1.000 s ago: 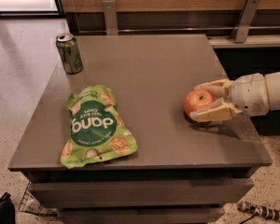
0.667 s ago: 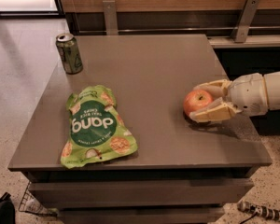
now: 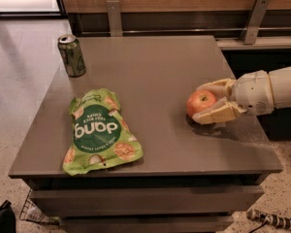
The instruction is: Move apple near green can
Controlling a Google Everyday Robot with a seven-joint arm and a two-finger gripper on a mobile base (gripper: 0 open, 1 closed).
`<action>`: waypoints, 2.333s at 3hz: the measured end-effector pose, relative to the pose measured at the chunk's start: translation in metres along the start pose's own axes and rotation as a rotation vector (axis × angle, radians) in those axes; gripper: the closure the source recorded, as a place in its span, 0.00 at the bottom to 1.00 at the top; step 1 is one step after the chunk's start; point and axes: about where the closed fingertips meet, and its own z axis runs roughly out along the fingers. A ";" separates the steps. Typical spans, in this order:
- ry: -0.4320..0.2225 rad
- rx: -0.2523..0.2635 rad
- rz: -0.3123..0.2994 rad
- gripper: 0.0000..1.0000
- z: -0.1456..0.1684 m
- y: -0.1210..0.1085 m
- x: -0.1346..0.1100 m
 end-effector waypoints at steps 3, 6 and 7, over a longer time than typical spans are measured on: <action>-0.073 -0.084 -0.029 1.00 0.089 -0.111 -0.135; -0.051 0.004 -0.008 1.00 0.219 -0.141 -0.137; -0.039 -0.009 -0.018 1.00 0.256 -0.135 -0.124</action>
Offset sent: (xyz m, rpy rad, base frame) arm 0.1490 0.1111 0.1153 0.0023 -0.0318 0.1089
